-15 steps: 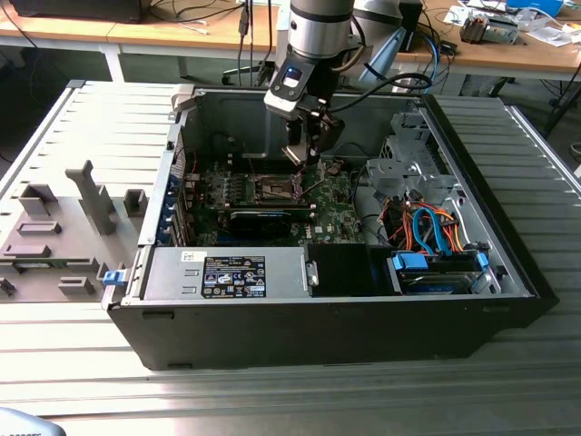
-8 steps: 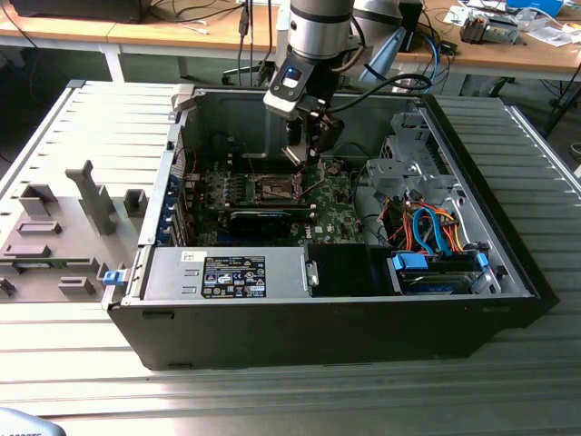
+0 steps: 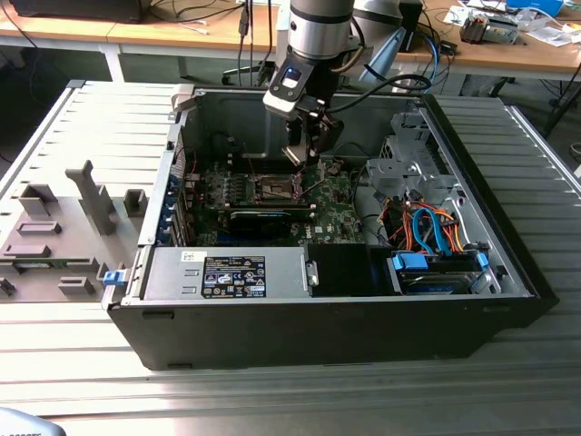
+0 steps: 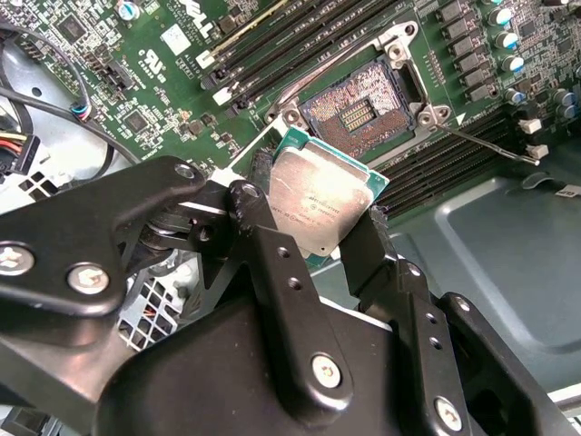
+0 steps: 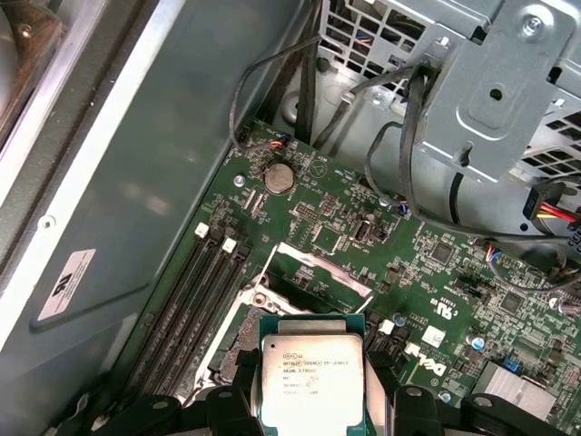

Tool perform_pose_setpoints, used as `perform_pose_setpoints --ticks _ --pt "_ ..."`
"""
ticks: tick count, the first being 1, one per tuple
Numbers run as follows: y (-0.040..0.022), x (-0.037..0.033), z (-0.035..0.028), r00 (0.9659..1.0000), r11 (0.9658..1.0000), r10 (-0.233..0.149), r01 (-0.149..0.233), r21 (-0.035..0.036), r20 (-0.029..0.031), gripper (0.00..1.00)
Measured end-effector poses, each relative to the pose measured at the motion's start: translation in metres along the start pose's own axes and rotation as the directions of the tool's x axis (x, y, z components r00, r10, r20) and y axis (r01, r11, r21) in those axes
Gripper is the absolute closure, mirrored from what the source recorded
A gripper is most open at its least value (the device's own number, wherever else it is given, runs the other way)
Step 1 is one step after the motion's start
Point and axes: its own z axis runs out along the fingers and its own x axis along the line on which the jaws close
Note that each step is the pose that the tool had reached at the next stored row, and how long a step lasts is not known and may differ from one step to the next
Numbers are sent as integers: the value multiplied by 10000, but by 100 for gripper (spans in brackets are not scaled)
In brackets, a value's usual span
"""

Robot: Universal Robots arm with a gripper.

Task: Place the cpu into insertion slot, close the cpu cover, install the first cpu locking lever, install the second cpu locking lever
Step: 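Place the cpu into insertion slot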

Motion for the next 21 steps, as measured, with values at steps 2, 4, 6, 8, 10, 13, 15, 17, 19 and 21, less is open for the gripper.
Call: perform_pose_setpoints --ticks 2,4,6,8,10,13,15,17,19,21 --pt "0 0 1 10000 10000 19 -19 0 0 45" --pt "0 0 2 10000 10000 37 -37 0 0 45" --pt "0 0 3 10000 10000 56 -56 -1 0 45" --pt "0 0 5 10000 10000 82 -82 -1 0 45" --pt "0 0 8 9999 9999 125 -125 -2 0 45" --pt "0 0 9 9999 9999 159 -159 -2 0 45" --pt "0 0 11 9998 9998 186 -186 -2 0 45" --pt "0 0 12 9998 9998 209 -209 -3 1 45" --pt "0 0 14 9997 9997 233 -233 -3 0 45" --pt "0 0 16 9996 9996 268 -268 -3 1 45"
